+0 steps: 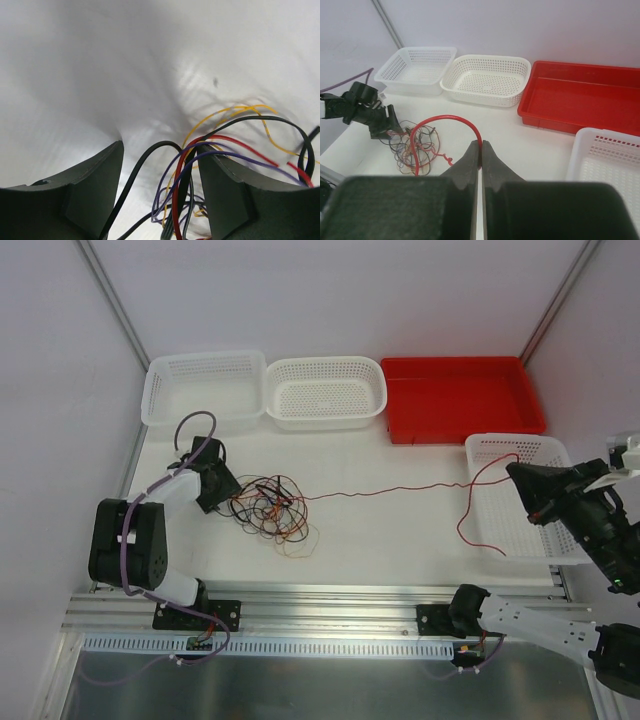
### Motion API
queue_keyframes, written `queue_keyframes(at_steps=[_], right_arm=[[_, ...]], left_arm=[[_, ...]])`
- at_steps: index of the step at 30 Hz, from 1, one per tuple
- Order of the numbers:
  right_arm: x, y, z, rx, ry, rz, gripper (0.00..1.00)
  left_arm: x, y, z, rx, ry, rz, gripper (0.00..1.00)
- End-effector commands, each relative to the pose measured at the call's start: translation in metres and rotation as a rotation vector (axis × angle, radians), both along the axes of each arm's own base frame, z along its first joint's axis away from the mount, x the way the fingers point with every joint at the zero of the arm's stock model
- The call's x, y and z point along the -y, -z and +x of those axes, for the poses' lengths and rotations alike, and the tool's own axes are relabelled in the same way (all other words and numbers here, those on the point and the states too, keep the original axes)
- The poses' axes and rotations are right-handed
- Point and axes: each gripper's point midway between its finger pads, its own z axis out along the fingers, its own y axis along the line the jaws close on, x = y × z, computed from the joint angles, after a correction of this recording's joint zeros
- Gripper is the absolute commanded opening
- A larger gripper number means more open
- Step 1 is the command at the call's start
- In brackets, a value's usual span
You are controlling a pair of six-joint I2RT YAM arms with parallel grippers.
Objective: Untangle the cables
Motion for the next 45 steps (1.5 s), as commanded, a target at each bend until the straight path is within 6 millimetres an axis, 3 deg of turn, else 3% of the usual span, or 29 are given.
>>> queue_keyframes(at_steps=[1,6,8,9,10,15,18,19,22,25,27,31,36,38,39,45], right_arm=[[-0.002,0.02,0.01,-0.036,0.054,-0.064,0.01],[-0.058,0.084,0.032,-0.163,0.015,-0.132,0.01],[-0.078,0.128,0.045,-0.248,0.04,-0.214,0.01],[-0.086,0.137,0.05,-0.263,0.05,-0.215,0.01],[-0.088,0.163,0.057,-0.306,0.077,-0.267,0.01],[-0.1,0.252,0.083,-0.544,0.11,-0.354,0.03],[-0.101,0.286,0.09,-0.644,0.094,-0.36,0.24],[-0.105,0.29,0.089,-0.66,0.059,-0.372,0.38],[-0.122,0.288,0.088,-0.684,-0.024,-0.379,0.53],[-0.158,0.27,0.077,-0.662,-0.218,-0.313,0.59],[-0.182,0.254,0.074,-0.617,-0.315,-0.27,0.61],[-0.236,0.248,0.059,-0.594,-0.488,-0.262,0.63],[-0.295,0.285,0.068,-0.671,-0.566,-0.23,0.63],[-0.317,0.288,0.069,-0.684,-0.603,-0.18,0.63],[-0.325,0.305,0.071,-0.72,-0.603,-0.189,0.63],[-0.371,0.325,0.067,-0.784,-0.667,-0.127,0.57]], left_arm=[[-0.03,-0.004,-0.014,-0.034,-0.066,0.073,0.62],[-0.022,-0.031,-0.008,0.057,-0.044,0.023,0.71],[-0.016,-0.039,-0.01,0.077,-0.007,0.0,0.77],[-0.014,-0.049,-0.01,0.11,0.004,-0.012,0.8],[-0.012,-0.053,-0.012,0.12,0.018,-0.02,0.82],[0.007,-0.084,-0.024,0.209,0.114,-0.105,0.93],[0.027,-0.097,-0.036,0.248,0.21,-0.19,0.98],[0.03,-0.098,-0.041,0.25,0.248,-0.196,0.99],[0.044,-0.104,-0.06,0.242,0.361,-0.25,0.99],[0.059,-0.106,-0.079,0.251,0.463,-0.324,0.99],[0.06,-0.105,-0.084,0.268,0.478,-0.325,0.99],[0.053,-0.094,-0.088,0.255,0.455,-0.284,0.99],[0.052,-0.094,-0.085,0.247,0.45,-0.28,0.99],[0.053,-0.092,-0.086,0.241,0.447,-0.286,0.99],[0.053,-0.092,-0.087,0.238,0.447,-0.288,0.99],[0.052,-0.088,-0.087,0.221,0.438,-0.29,0.99]])
